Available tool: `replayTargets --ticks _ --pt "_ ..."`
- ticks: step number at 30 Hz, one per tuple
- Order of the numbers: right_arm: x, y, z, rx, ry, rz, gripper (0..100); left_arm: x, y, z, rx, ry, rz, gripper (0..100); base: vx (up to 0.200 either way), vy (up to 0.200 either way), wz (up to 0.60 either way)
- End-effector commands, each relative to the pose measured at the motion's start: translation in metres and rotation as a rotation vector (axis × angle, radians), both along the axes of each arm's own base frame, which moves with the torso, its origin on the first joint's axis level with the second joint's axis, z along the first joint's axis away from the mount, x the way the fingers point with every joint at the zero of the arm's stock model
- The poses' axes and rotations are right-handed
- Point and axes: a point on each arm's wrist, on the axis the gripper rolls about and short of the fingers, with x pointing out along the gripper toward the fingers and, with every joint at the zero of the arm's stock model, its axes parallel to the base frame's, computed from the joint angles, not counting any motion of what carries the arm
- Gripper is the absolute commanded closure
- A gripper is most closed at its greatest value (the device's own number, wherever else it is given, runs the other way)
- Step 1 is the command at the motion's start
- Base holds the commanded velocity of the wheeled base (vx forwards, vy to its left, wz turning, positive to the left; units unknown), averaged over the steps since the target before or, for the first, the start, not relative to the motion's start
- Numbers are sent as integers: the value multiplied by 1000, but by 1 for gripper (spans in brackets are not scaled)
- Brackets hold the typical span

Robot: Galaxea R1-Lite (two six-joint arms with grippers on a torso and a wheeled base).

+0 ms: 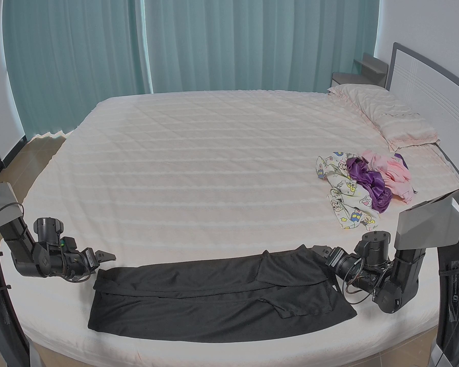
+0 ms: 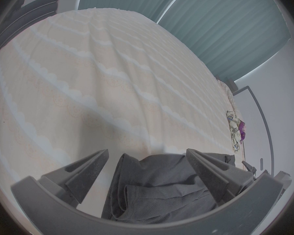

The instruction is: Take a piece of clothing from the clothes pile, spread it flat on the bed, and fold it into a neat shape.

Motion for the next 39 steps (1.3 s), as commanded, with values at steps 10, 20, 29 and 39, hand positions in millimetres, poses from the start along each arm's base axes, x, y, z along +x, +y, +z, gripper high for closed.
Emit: replayTargets --ticks 10,20,29,39 --pt "1 -2 2 1 -14 -6 0 0 -8 -9 32 14 -55 100 0 0 0" --pt "2 -2 2 1 -16 -7 0 2 -1 -3 67 1 -3 100 0 0 0" --pt "2 -7 4 -6 -18 -18 0 0 3 6 17 -80 91 100 0 0 0" --pt "-4 -3 -8 -23 26 18 0 -6 3 -3 22 -105 99 100 0 0 0"
